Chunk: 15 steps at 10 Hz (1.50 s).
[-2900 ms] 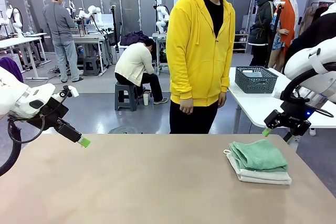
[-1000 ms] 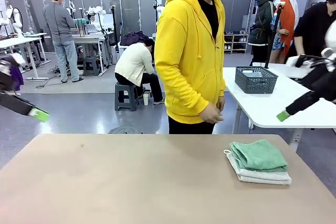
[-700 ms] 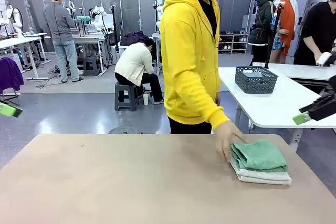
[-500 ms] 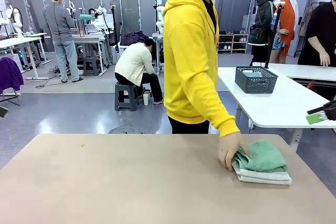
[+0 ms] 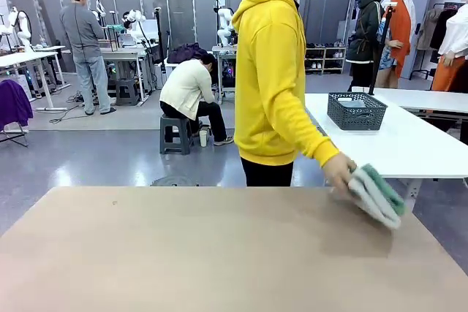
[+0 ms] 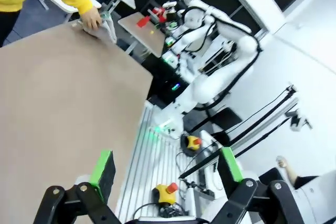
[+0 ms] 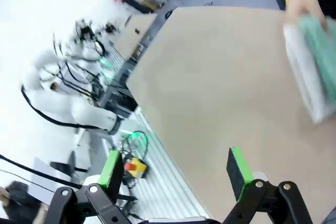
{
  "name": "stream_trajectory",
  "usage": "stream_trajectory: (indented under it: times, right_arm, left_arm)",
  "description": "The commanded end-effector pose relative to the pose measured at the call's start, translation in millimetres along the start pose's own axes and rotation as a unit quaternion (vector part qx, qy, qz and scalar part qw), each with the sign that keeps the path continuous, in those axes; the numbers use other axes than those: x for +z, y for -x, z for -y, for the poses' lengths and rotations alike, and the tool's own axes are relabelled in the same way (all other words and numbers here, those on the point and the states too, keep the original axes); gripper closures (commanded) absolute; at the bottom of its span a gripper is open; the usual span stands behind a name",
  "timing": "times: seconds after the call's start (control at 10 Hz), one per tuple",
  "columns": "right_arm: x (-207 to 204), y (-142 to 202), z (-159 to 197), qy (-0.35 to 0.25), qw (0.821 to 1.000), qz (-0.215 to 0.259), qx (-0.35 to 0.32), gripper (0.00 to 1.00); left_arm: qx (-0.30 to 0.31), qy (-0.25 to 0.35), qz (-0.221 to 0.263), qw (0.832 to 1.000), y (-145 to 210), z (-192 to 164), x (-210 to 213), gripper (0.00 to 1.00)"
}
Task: Fold the towels and place them in the basket.
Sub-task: Stack the folded Towel with hook on the right side of the table.
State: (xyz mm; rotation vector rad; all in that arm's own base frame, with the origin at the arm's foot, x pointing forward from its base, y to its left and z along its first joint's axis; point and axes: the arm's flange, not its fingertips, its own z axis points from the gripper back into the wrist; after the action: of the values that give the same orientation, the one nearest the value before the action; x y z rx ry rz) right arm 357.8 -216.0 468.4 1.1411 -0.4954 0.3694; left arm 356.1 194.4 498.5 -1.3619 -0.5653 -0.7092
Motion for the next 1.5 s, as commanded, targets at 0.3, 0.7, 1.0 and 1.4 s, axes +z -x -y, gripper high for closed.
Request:
stream_trajectory:
  times: [0.3,0.7,1.0,1.4]
  right_arm:
    - [10,-21,19,-0.023,0.994,0.003,-0.110,0.00]
    - [7,-15,25,-0.016,0.995,-0.002,-0.103,0.00]
    - [7,-15,25,-0.016,0.995,-0.002,-0.103,0.00]
    - [7,-15,25,-0.016,0.995,-0.002,-0.103,0.00]
  left_arm:
    - [0.039,0.056,0.052,0.996,13,-41,36,0.00]
    - [0.048,0.046,0.047,0.997,20,-51,-4,0.00]
    - [0.048,0.046,0.047,0.997,20,-51,-4,0.00]
    - [0.048,0.046,0.047,0.997,20,-51,-4,0.00]
